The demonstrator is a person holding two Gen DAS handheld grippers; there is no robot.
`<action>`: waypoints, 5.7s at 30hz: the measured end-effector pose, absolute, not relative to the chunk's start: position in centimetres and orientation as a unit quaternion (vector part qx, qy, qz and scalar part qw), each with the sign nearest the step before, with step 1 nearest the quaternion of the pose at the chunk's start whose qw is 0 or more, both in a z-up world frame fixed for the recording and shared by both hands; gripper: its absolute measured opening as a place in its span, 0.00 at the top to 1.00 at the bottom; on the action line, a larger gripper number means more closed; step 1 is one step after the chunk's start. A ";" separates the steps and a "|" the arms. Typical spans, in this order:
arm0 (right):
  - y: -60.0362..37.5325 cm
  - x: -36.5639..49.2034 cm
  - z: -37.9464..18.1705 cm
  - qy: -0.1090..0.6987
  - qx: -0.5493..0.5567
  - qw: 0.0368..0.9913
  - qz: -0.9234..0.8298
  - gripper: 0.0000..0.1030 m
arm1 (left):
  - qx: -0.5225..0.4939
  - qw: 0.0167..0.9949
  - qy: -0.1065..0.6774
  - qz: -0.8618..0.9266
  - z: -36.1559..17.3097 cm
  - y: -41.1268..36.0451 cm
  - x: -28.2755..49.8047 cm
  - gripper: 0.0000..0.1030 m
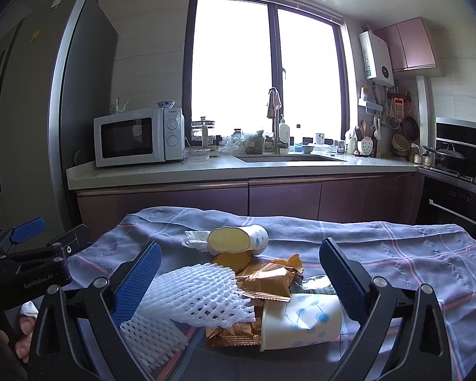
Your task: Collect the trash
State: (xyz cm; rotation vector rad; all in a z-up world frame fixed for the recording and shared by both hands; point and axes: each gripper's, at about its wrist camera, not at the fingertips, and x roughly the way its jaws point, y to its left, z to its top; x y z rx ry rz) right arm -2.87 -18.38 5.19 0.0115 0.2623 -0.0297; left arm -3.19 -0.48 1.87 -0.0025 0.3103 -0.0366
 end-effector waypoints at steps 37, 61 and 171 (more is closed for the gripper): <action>-18.9 -3.2 4.9 0.128 0.016 0.991 -0.024 0.06 | 0.008 0.992 0.121 -0.018 2.1 -0.9 -4.6 0.06; -19.1 -3.1 4.8 0.129 0.018 0.991 -0.024 0.06 | 0.011 0.993 0.113 -0.019 2.3 -1.1 -5.1 0.06; -13.9 2.3 4.8 0.266 0.024 0.942 0.203 0.93 | -0.029 0.923 0.298 -0.242 -2.8 2.9 -2.3 0.97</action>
